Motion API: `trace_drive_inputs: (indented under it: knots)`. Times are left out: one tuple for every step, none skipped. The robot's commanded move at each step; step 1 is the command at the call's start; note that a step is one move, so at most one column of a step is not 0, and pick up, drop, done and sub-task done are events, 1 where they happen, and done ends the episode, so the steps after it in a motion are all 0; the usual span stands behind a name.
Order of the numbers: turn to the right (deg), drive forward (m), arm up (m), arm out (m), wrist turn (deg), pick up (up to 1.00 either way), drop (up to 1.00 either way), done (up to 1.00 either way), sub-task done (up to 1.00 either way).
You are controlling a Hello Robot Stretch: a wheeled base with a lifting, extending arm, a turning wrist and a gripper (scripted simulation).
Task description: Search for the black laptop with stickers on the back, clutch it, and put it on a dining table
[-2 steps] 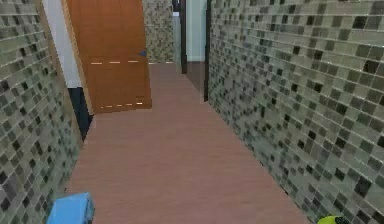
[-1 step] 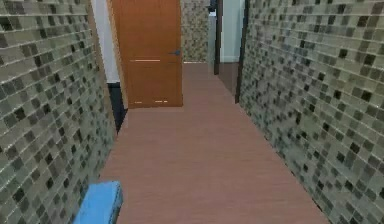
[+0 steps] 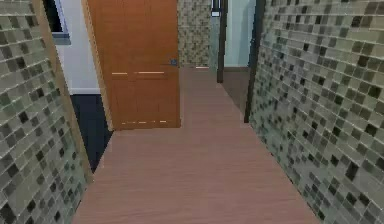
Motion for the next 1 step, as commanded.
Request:
trace_drive_inputs:
  knots:
    - [-6.0, 0.0, 0.0, 0.0, 0.0, 0.0, 0.0, 0.0, 0.0]
